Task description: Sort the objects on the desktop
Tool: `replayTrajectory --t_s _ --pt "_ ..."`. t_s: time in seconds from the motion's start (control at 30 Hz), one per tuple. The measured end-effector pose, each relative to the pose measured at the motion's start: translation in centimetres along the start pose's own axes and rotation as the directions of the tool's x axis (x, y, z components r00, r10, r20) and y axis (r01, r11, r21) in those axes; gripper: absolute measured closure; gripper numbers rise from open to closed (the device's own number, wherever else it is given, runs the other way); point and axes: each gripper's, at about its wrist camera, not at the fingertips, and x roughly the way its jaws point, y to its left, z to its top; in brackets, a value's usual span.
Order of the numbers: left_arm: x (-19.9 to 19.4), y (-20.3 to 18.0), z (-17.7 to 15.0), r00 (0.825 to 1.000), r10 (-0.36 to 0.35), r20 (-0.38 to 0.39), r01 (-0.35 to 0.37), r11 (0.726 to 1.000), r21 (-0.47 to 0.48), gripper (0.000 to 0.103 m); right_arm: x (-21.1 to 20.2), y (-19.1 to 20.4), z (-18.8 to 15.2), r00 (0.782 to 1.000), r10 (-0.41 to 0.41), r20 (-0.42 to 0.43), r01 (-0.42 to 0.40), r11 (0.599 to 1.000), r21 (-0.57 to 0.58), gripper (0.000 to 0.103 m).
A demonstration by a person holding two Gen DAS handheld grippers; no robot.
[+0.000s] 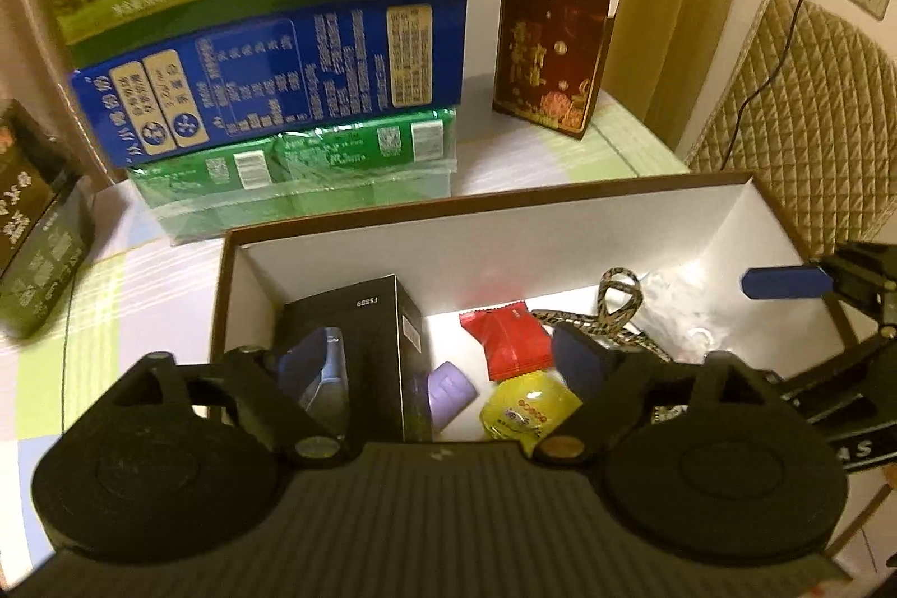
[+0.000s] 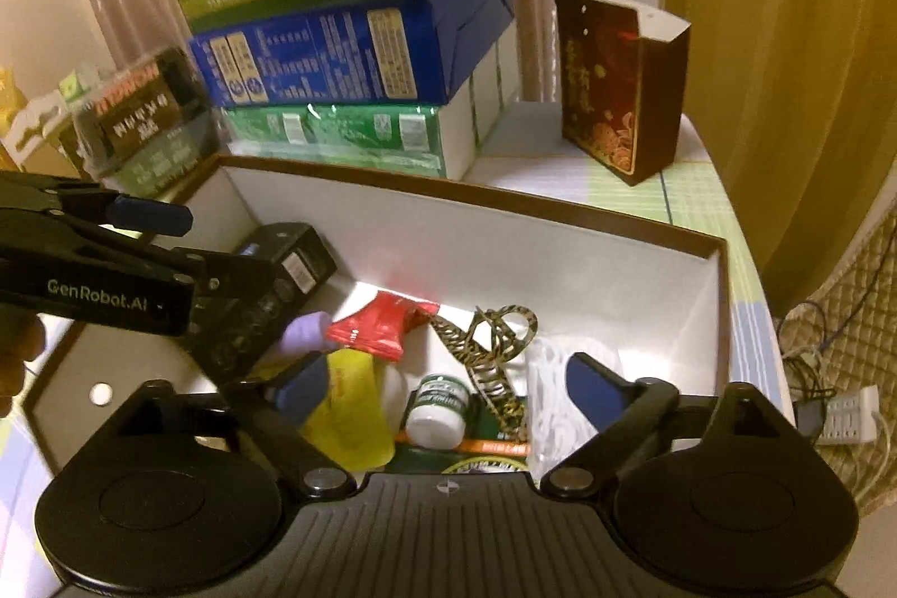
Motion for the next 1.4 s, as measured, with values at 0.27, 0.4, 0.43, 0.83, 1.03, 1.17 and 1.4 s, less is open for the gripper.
replayTrajectory --t_s 0.27,0.4,0.43,0.83,1.03,1.17,1.4 --pt "-4.7 -0.5 -1.3 0.996 0.019 0.083 -0.019 1.0 0.0 0.005 -4.4 1.5 -1.6 0.997 -0.026 0.076 0.025 1.0 0.007 0.002" --pt "-7.2 -0.5 -2.7 0.993 0.026 0.114 -0.025 1.0 -0.007 0.002 -6.3 2.2 -3.0 0.993 -0.052 0.104 0.047 0.998 0.047 0.002" --pt "-7.8 -0.4 -3.0 0.992 0.029 0.119 -0.028 1.0 -0.01 0.001 -6.7 2.3 -3.3 0.993 -0.055 0.109 0.048 0.997 0.061 0.002" --pt "-15.0 -1.3 -8.1 0.978 0.098 0.185 -0.097 0.995 -0.011 0.001 -12.2 4.9 -7.6 0.991 -0.049 0.121 0.034 0.992 0.123 0.002" --pt "-18.4 -2.1 -10.7 0.972 0.117 0.203 -0.111 0.993 -0.037 0.001 -15.2 7.1 -9.3 0.989 -0.051 0.139 0.042 0.997 0.062 0.002" --pt "-20.4 -2.7 -12.1 0.966 0.15 0.209 -0.143 0.988 -0.05 0.001 -16.8 8.3 -10.3 0.988 -0.055 0.146 0.05 0.998 0.036 0.002" --pt "-22.7 -3.6 -14.6 0.971 0.159 0.177 -0.146 0.986 -0.083 0.001 -18.9 9.5 -11.9 0.989 -0.036 0.147 0.031 0.999 0.031 0.002"
